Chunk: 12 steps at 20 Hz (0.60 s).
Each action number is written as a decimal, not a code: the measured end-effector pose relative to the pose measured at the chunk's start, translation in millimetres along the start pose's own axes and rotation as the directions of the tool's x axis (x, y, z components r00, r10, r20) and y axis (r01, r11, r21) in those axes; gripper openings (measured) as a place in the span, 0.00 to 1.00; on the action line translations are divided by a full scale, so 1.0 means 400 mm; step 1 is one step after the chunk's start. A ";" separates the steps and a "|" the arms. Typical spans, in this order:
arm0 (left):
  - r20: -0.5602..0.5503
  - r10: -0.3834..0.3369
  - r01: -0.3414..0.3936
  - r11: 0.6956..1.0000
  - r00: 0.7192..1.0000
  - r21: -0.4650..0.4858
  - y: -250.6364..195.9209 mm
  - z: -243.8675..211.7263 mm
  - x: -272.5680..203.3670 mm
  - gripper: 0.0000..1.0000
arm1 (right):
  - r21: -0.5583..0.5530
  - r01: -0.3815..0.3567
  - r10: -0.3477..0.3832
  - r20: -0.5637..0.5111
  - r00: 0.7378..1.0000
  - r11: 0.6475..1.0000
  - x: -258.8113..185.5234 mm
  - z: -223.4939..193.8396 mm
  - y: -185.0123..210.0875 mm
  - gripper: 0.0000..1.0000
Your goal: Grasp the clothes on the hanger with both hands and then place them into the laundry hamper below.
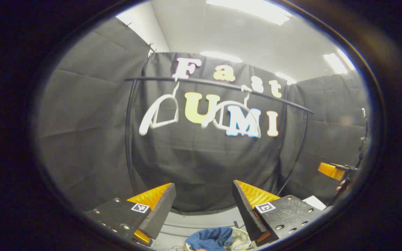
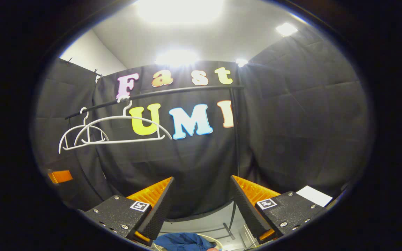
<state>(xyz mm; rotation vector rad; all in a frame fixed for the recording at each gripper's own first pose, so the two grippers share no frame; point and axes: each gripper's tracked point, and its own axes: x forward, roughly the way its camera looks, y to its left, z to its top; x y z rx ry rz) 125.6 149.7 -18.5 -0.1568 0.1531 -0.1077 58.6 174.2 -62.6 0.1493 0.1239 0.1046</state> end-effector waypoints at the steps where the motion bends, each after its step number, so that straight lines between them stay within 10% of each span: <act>1: 0.036 0.004 -0.004 1.000 0.999 0.007 0.003 0.037 -0.007 0.96 | -0.002 0.004 -0.004 0.025 1.000 1.000 -0.004 0.028 -0.004 0.95; 12: 0.199 0.079 -0.086 0.996 0.977 0.026 0.058 0.190 -0.009 0.96 | -0.001 0.063 -0.062 0.174 0.983 0.998 -0.050 0.175 -0.074 0.95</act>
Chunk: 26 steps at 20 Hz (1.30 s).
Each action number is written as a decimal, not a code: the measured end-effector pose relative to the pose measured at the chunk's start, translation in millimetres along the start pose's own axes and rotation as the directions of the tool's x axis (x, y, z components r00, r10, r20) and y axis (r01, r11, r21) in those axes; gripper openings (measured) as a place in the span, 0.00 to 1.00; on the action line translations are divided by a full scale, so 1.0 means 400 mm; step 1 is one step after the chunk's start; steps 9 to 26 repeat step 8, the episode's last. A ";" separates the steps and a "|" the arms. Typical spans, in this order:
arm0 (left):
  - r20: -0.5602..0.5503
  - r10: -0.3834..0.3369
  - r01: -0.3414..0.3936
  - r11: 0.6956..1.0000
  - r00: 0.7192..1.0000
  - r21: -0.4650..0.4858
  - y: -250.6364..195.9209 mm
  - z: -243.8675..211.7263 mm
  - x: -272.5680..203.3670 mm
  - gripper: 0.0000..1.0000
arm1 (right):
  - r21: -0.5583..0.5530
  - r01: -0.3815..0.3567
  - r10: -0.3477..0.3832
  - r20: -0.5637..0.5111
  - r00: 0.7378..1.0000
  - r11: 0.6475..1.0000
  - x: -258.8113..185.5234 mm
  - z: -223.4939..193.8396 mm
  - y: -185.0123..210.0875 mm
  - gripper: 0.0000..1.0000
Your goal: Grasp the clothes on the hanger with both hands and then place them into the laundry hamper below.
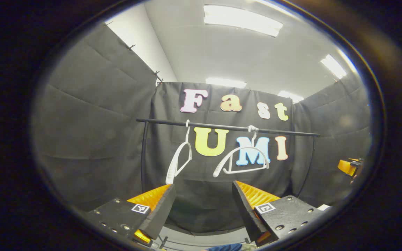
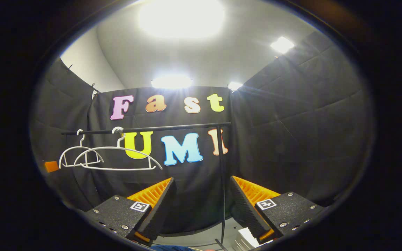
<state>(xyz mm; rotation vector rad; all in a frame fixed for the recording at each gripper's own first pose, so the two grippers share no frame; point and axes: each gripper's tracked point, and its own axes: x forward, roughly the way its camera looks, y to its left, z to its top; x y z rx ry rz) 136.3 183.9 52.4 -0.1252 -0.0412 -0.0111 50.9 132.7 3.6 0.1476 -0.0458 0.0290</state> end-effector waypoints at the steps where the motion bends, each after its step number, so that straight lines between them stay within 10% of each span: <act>1: 0.000 0.003 -0.003 1.000 1.000 -0.003 0.003 -0.006 -0.008 0.96 | 0.006 0.001 0.000 -0.010 1.000 1.000 0.008 -0.006 -0.002 0.95; 26: 0.031 0.004 -0.003 1.000 1.000 -0.023 0.047 -0.059 -0.061 0.96 | 0.011 0.016 -0.016 -0.056 0.998 1.000 0.028 -0.011 0.001 0.95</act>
